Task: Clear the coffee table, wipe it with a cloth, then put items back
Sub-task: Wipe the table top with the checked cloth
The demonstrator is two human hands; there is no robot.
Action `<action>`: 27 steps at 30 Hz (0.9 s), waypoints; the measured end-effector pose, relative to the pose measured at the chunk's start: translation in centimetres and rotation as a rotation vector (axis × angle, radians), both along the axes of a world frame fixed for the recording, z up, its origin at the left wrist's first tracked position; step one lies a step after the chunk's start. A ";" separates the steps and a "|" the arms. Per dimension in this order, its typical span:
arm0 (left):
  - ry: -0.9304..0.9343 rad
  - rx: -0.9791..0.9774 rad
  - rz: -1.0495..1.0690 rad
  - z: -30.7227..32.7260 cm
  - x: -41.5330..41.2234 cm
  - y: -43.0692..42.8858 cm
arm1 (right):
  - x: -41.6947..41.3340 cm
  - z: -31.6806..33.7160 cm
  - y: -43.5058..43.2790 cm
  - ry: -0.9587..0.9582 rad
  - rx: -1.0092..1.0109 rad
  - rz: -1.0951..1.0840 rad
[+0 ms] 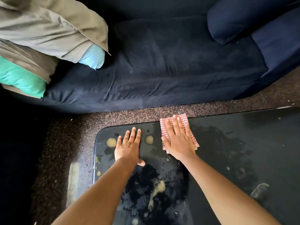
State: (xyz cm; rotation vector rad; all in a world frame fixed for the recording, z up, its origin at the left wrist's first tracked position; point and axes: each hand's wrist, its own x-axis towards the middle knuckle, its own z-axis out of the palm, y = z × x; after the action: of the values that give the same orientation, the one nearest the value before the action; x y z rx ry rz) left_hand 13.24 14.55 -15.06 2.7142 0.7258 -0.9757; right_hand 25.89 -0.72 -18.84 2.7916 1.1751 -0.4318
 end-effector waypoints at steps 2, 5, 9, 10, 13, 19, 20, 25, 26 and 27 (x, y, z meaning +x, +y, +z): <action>-0.010 -0.012 0.006 -0.1 -0.1 0.1 | -0.4 -0.1 0.7 0.004 0.020 -0.099; -0.016 -0.011 0.014 -0.1 -0.2 0.1 | -3.1 -0.1 3.1 0.061 0.083 -0.068; 0.016 0.010 0.033 0.0 0.1 0.0 | -4.0 0.1 3.9 0.054 0.059 0.070; 0.022 0.018 0.038 0.0 0.2 -0.1 | -3.4 0.1 3.4 0.046 0.042 0.095; 0.032 0.021 0.038 0.1 0.2 -0.1 | -1.0 0.4 1.3 0.026 0.019 0.083; 0.019 0.009 0.053 0.0 0.0 0.0 | -2.5 0.3 3.5 0.070 0.070 0.001; 0.025 0.015 0.056 0.1 0.0 0.0 | -3.3 0.4 4.4 0.085 0.072 0.036; 0.039 0.019 0.112 0.5 0.0 -0.2 | -4.0 0.8 5.5 0.105 0.052 0.139; 0.036 0.012 0.122 0.4 0.0 -0.1 | -3.2 0.8 4.8 0.107 0.048 0.133; 0.033 0.007 0.119 0.4 0.0 -0.1 | -2.3 0.8 3.9 0.113 0.041 0.103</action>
State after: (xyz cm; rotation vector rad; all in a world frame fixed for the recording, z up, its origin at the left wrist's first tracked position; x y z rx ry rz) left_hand 13.21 14.47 -14.64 2.6319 0.8880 -0.9941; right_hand 23.61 3.18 -18.01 2.7568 1.3595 -0.5697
